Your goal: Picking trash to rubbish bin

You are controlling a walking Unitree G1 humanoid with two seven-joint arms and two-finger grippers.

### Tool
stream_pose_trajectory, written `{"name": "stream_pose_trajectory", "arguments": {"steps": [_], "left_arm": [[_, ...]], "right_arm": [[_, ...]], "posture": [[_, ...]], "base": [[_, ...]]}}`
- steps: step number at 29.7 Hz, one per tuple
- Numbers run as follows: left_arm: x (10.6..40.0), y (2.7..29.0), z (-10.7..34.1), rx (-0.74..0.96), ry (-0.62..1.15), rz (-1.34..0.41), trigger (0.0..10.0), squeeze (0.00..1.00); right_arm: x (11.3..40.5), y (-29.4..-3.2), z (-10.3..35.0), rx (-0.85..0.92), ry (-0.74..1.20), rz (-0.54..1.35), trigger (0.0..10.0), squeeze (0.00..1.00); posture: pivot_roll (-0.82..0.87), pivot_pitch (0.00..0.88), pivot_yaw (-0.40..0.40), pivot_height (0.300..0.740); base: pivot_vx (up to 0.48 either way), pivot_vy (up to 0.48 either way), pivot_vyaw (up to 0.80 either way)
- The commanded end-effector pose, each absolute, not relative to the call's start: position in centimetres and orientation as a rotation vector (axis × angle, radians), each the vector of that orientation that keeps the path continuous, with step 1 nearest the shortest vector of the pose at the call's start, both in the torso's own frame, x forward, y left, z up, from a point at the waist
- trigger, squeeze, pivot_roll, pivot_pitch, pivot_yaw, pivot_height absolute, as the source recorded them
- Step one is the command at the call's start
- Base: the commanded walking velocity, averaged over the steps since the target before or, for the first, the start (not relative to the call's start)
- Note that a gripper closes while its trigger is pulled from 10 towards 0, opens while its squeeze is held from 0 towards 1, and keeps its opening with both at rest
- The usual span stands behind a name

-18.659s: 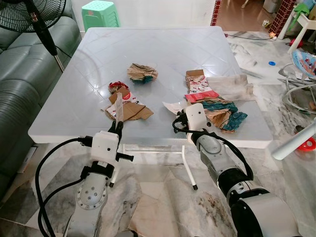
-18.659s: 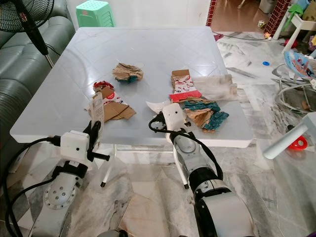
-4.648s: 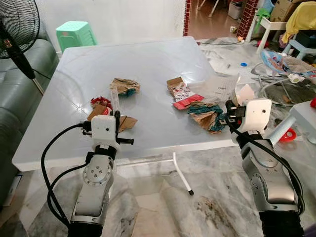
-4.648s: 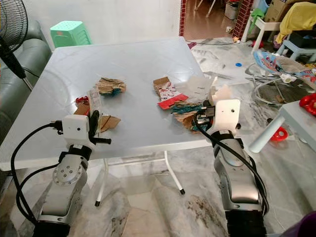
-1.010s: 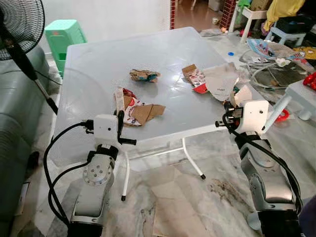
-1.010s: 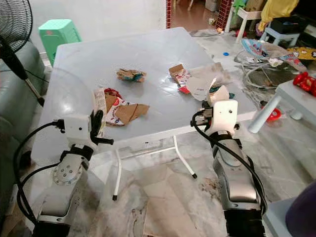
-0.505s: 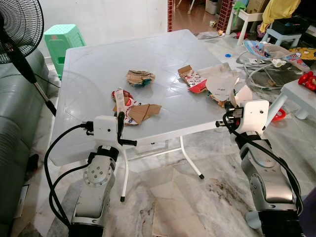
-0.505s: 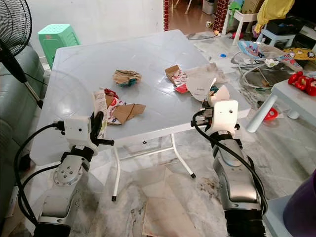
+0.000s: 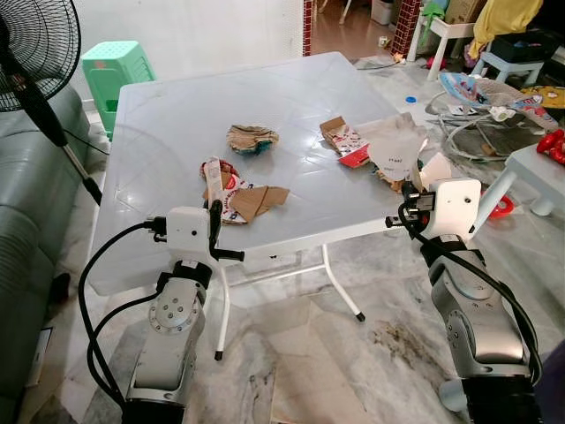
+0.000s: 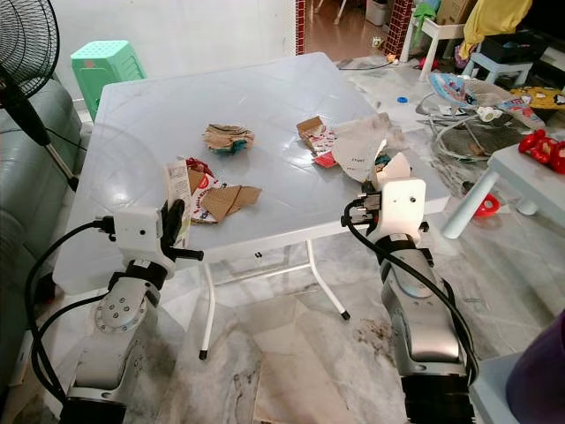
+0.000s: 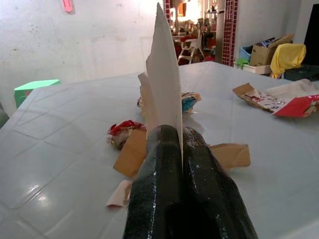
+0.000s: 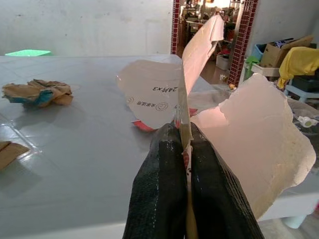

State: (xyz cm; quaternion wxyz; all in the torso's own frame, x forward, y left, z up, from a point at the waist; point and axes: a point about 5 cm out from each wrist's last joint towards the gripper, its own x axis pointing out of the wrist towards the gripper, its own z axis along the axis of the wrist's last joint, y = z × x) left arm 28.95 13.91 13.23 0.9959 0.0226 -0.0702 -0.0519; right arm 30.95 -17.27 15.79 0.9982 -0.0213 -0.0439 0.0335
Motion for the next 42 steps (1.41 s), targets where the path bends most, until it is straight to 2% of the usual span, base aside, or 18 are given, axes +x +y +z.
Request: {"name": "stream_pose_trajectory", "arguments": {"steps": [1, 9, 27, 34, 42], "left_arm": [[28.96, 14.13, 13.49, 0.046, -0.145, -0.099, 10.0, 0.0], [29.01, 14.17, 13.54, 0.054, -0.148, -0.098, 10.0, 0.0], [29.06, 14.42, 13.62, 0.008, -0.151, -0.086, 10.0, 0.0], [28.9, 13.96, 13.79, 0.008, -0.165, -0.148, 10.0, 0.0], [28.82, 13.9, 13.86, 0.005, -0.171, -0.163, 10.0, 0.0]], "right_arm": [[30.94, -17.37, 16.23, -0.053, -0.103, 0.068, 10.0, 0.0], [30.97, -17.36, 16.12, -0.052, -0.094, 0.068, 10.0, 0.0], [30.99, -17.38, 16.09, -0.052, -0.095, 0.07, 10.0, 0.0], [31.06, -17.34, 16.13, -0.05, -0.098, 0.072, 10.0, 0.0], [31.11, -17.21, 16.08, -0.047, -0.096, 0.073, 10.0, 0.0]], "posture": [[-0.06, 0.041, 0.031, 0.74], [-0.06, 0.038, 0.032, 0.74], [-0.06, 0.035, 0.03, 0.74], [-0.06, 0.032, 0.03, 0.74], [-0.06, 0.031, 0.033, 0.74]], "base": [[0.0, -0.296, 0.0], [0.0, 0.0, -0.1], [0.0, 0.0, -0.8], [0.0, 0.0, -0.77], [0.307, 0.0, -0.71]]}}
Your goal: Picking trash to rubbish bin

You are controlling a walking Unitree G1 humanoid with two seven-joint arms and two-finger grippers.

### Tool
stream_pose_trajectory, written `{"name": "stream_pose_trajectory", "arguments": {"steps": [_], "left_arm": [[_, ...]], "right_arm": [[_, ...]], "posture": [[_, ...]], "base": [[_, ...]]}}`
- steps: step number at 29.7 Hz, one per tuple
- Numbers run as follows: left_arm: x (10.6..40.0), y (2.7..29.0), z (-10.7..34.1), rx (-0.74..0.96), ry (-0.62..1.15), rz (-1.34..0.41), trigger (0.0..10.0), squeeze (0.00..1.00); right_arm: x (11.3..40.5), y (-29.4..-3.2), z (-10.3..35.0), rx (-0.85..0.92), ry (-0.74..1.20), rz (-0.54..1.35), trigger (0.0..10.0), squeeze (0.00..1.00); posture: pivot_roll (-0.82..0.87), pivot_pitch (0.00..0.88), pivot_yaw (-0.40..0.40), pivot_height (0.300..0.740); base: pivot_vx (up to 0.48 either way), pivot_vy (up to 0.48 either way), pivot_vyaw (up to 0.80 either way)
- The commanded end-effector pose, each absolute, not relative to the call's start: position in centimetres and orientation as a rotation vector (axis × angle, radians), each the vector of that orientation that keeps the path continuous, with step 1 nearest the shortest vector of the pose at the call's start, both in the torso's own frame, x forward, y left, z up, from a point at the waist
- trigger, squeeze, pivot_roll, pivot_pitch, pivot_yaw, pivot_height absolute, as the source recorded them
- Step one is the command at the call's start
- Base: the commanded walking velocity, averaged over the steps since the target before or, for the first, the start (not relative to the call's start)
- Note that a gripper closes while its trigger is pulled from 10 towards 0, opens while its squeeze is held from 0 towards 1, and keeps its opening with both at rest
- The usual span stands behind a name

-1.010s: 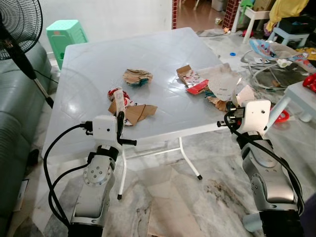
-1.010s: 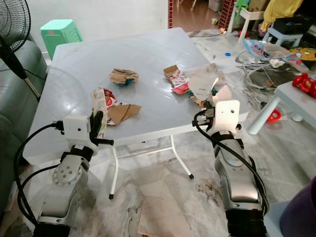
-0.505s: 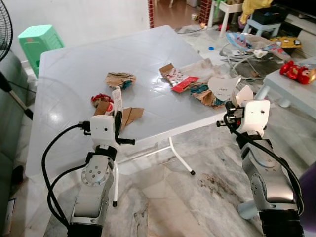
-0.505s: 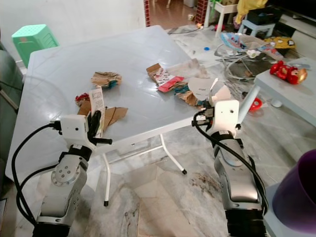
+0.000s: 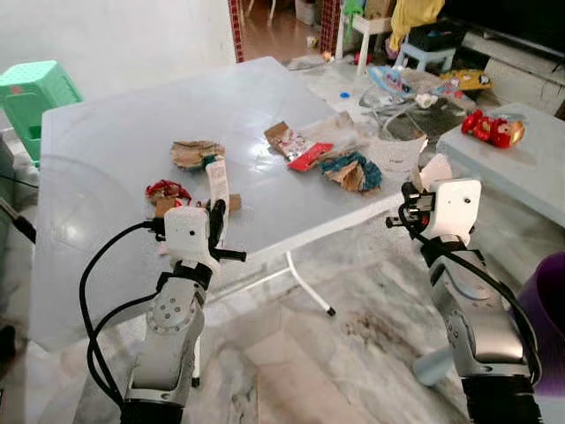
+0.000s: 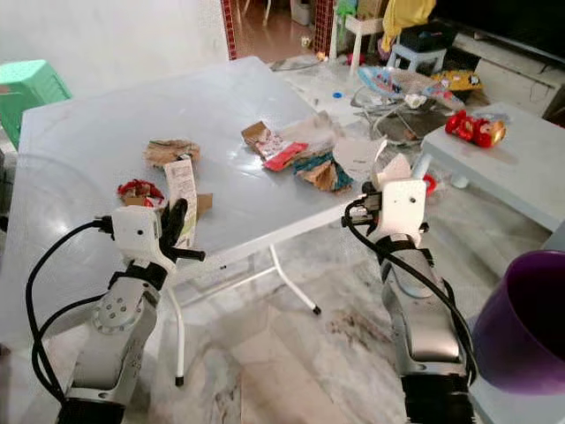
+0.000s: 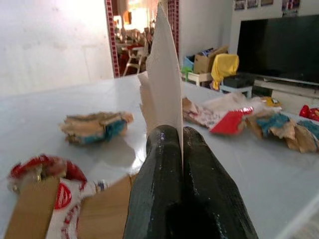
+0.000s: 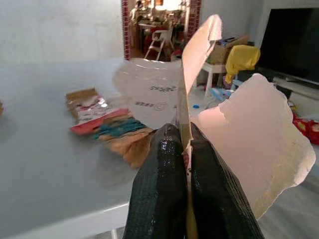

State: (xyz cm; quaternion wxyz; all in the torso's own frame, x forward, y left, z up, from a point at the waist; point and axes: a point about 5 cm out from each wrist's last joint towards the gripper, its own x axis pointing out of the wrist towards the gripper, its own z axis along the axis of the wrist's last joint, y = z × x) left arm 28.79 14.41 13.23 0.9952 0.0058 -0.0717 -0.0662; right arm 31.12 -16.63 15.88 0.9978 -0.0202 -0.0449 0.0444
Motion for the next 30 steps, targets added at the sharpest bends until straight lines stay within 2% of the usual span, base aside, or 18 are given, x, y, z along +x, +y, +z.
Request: {"name": "stream_pose_trajectory", "arguments": {"steps": [1, 6, 16, 25, 30], "left_arm": [[28.81, 13.9, 13.87, 0.004, -0.171, -0.164, 10.0, 0.0], [28.78, 13.97, 13.89, 0.006, -0.172, -0.162, 10.0, 0.0], [28.78, 14.08, 13.71, 0.002, -0.161, -0.142, 10.0, 0.0], [28.87, 14.13, 13.66, -0.003, -0.154, -0.121, 10.0, 0.0], [28.87, 14.11, 13.59, 0.009, -0.149, -0.105, 10.0, 0.0]], "right_arm": [[31.1, -17.21, 16.07, -0.047, -0.096, 0.074, 10.0, 0.0], [31.08, -17.12, 16.04, -0.045, -0.097, 0.074, 10.0, 0.0], [31.1, -17.16, 16.04, -0.047, -0.098, 0.073, 10.0, 0.0], [31.03, -17.22, 16.02, -0.048, -0.096, 0.072, 10.0, 0.0], [30.99, -17.17, 16.07, -0.056, -0.101, 0.078, 10.0, 0.0]], "posture": [[-0.06, 0.031, 0.033, 0.74], [-0.05, 0.032, 0.034, 0.74], [-0.05, 0.034, 0.032, 0.74], [-0.06, 0.037, 0.031, 0.74], [-0.06, 0.039, 0.029, 0.74]], "base": [[0.345, 0.0, -0.8], [0.347, 0.0, -0.8], [0.0, 0.0, -0.8], [0.0, 0.0, -0.56], [0.0, 0.0, 0.0]]}}
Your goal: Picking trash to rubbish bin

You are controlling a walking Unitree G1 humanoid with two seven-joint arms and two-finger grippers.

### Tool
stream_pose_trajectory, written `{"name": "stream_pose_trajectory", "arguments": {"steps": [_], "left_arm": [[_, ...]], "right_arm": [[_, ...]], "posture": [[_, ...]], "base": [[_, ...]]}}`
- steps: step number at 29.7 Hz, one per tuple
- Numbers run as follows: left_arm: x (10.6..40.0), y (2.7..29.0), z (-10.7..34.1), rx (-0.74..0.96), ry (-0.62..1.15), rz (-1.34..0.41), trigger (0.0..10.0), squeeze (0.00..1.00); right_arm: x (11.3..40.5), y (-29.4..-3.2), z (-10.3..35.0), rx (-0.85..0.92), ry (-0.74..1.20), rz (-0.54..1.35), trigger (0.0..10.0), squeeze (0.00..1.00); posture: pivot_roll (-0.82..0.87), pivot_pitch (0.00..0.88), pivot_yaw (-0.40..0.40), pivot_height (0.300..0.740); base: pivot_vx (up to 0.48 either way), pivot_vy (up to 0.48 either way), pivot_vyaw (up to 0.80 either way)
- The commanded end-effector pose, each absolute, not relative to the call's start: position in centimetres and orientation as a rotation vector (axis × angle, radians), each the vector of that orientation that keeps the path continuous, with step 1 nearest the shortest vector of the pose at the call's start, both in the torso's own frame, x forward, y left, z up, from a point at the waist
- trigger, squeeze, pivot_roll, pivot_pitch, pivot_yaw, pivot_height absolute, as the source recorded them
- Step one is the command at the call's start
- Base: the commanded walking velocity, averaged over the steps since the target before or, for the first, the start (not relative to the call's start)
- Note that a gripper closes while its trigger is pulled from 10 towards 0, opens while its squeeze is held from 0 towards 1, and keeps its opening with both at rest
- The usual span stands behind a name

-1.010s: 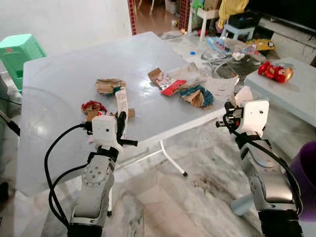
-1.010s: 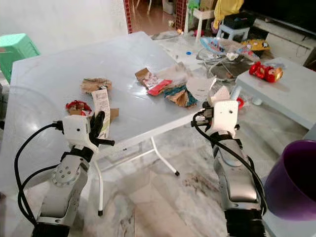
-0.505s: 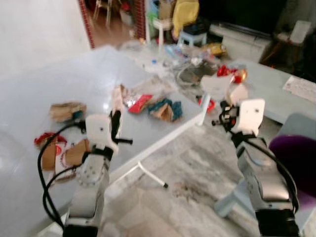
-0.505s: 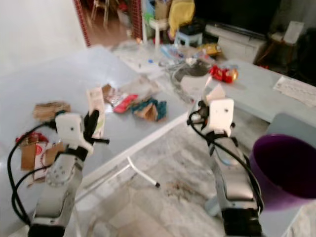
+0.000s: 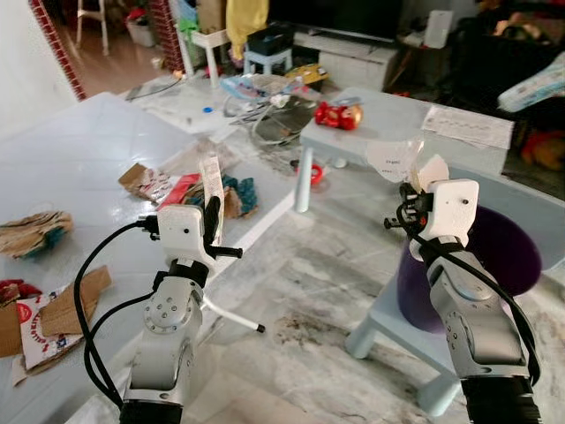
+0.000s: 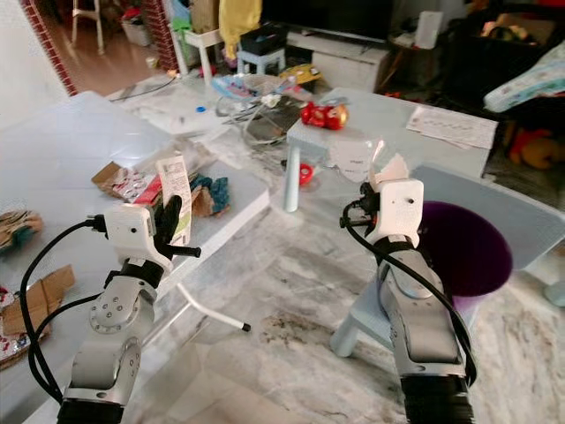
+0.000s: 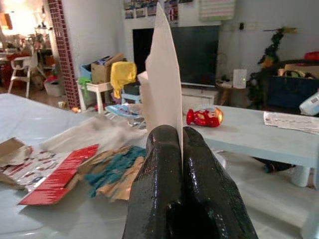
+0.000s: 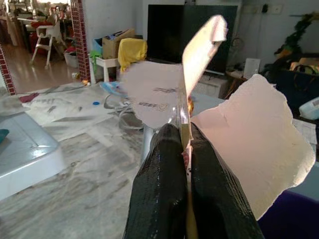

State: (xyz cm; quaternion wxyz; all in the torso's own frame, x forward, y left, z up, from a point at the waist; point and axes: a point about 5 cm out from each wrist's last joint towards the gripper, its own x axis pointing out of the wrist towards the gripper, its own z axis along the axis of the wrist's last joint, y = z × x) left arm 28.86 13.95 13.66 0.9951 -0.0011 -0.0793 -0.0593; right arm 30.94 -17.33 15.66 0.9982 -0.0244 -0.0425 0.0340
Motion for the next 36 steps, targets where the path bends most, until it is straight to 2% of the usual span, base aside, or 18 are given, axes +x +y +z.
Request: {"name": "stream_pose_trajectory", "arguments": {"steps": [1, 17, 36], "left_arm": [[28.89, 14.13, 13.57, 0.01, -0.148, -0.099, 10.0, 0.0], [28.93, 14.13, 13.42, 0.012, -0.132, -0.101, 10.0, 0.0], [29.03, 14.22, 13.45, 0.015, -0.133, -0.105, 10.0, 0.0]], "right_arm": [[30.98, -17.2, 16.05, -0.057, -0.099, 0.077, 10.0, 0.0], [30.95, -17.34, 15.93, -0.059, -0.092, 0.07, 10.0, 0.0], [31.06, -17.28, 15.9, -0.059, -0.094, 0.069, 10.0, 0.0]], "posture": [[-0.06, 0.039, 0.029, 0.74], [-0.06, 0.042, 0.029, 0.74], [-0.06, 0.033, 0.031, 0.74]], "base": [[0.0, 0.0, 0.0], [0.0, 0.0, 0.0], [0.0, -0.346, 0.0]]}}
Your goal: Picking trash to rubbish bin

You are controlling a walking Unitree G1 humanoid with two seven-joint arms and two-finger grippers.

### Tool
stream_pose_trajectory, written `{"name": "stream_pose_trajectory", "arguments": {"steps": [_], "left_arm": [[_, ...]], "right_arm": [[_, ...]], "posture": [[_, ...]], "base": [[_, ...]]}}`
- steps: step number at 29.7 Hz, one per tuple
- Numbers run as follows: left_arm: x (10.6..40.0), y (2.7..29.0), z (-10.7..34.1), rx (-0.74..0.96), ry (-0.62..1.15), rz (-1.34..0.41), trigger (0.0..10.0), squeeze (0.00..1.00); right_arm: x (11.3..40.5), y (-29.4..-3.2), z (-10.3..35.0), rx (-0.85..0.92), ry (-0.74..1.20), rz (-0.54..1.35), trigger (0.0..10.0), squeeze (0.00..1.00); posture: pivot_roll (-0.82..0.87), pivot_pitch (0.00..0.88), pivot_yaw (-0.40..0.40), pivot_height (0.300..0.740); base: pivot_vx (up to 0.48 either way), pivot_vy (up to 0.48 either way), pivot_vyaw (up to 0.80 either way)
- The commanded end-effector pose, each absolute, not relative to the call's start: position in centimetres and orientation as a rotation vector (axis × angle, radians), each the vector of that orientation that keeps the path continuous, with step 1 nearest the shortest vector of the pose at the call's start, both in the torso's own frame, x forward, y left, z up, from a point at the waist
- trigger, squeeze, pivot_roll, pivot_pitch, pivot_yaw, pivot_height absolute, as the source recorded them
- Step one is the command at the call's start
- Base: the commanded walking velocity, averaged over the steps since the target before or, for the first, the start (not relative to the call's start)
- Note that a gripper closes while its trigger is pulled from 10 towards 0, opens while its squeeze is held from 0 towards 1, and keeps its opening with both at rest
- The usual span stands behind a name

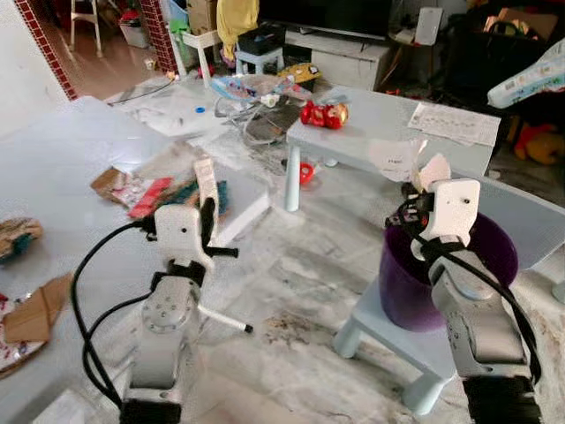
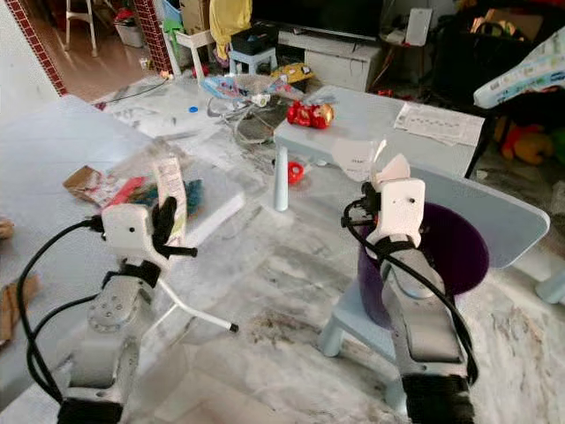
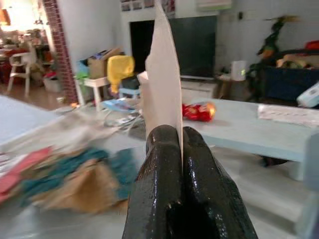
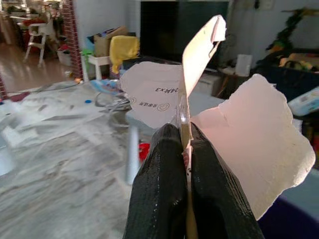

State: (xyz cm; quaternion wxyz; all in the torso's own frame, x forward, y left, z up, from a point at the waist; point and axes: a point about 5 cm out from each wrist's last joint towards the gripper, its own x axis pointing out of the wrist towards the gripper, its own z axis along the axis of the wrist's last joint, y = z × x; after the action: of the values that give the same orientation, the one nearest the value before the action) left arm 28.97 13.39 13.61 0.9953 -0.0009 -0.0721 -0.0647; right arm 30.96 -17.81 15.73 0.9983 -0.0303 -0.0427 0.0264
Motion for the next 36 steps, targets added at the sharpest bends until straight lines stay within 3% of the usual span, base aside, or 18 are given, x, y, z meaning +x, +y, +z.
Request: {"name": "stream_pose_trajectory", "arguments": {"steps": [1, 23, 27, 36], "left_arm": [[29.0, 14.2, 13.5, 0.016, -0.133, -0.105, 10.0, 0.0], [29.0, 14.2, 13.4, 0.014, -0.129, -0.099, 10.0, 0.0], [29.0, 14.2, 13.4, -0.005, -0.136, -0.093, 10.0, 0.0], [29.9, 15.2, 14.2, 0.011, -0.162, -0.088, 10.0, 0.0]], "right_arm": [[31.1, -17.3, 15.9, -0.059, -0.094, 0.069, 10.0, 0.0], [31.0, -17.5, 15.8, -0.061, -0.083, 0.056, 10.0, 0.0], [31.0, -17.6, 15.7, -0.06, -0.079, 0.051, 10.0, 0.0], [31.0, -17.6, 15.8, -0.065, -0.082, 0.051, 10.0, 0.0]], "posture": [[-0.06, 0.033, 0.031, 0.74], [-0.06, 0.04, 0.031, 0.74], [-0.06, 0.04, 0.03, 0.74], [-0.07, 0.039, 0.031, 0.74]], "base": [[0.0, -0.371, 0.0], [0.0, -0.319, -0.03], [0.0, 0.0, -0.8], [0.0, 0.0, -0.09]]}}
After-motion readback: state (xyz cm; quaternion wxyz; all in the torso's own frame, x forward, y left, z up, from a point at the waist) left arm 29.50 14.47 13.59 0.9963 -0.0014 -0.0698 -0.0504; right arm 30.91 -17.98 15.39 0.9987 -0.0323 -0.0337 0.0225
